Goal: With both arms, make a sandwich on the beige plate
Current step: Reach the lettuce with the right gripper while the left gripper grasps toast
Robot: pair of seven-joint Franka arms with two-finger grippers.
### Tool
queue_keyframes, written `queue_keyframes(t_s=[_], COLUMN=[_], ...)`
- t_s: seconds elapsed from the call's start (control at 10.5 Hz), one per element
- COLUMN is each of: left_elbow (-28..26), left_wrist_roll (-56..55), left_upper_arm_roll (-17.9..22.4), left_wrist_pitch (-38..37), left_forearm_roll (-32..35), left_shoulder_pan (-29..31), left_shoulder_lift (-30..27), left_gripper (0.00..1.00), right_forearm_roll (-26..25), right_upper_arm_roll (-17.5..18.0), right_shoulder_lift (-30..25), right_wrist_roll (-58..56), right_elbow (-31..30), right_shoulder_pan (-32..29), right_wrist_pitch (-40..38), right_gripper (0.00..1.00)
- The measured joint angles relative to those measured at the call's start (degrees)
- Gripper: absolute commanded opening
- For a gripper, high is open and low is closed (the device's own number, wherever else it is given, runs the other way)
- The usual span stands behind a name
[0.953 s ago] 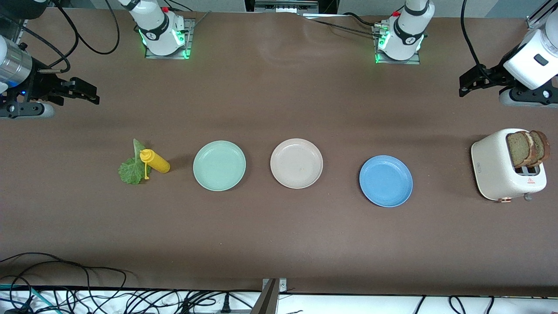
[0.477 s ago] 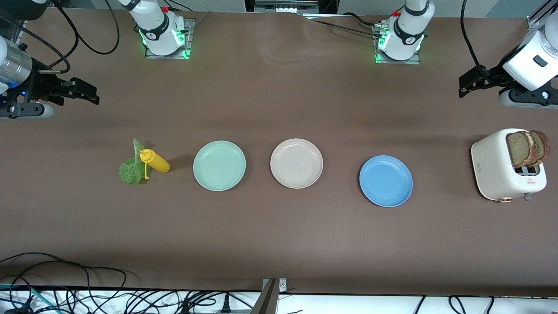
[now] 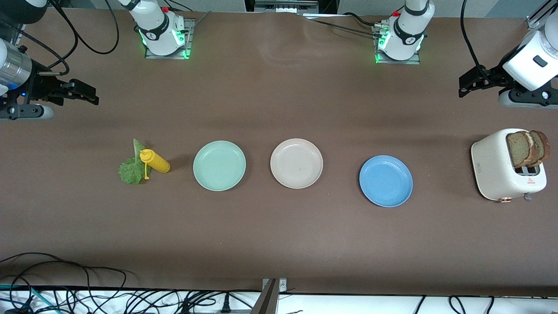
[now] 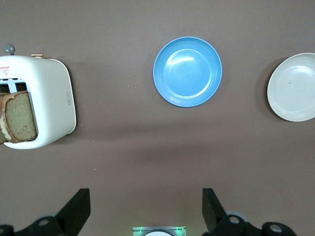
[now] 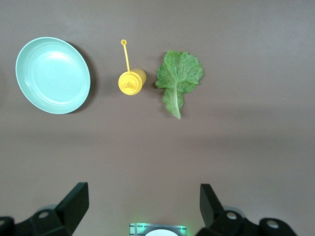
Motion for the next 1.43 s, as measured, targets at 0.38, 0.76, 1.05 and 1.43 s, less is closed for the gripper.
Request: queue_keyframes(t_s=[0.38,0.76,1.05,1.43], left_elbow=[-0.1,-0.06,-0.07,-0.29], left_wrist_roll=[1.4,9.96,15.64,16.27], left_upper_arm_roll=[1.57,3.01,3.29,3.29], left_wrist_pitch=[0.14,4.98,9.23,15.28], left_forearm_roll=[0.46,0.52,0.72,3.96], left_shoulder_pan=[2.78,9.95,16.51,20.11], left_shoulder_lift=[2.96,7.15,11.04,17.9], left_gripper=[1.0,1.0,1.0,1.0], right_forearm_roll=[0.0,0.0,0.0,0.0], right_upper_arm_roll=[-3.2,-4.21,-4.58,-4.59], right_shoulder_lift=[0.36,2.3,5.76,10.27], right_wrist_roll=[-0.47,-0.43,-0.42,-0.42], right_elbow=[-7.79,-13.83,-14.54,-14.85], right_shoulder_pan=[-0.13,-0.14,-0.16,-0.17], right_wrist_pitch=[7.81,15.54,17.66,20.09], right_gripper=[1.0,1.0,1.0,1.0])
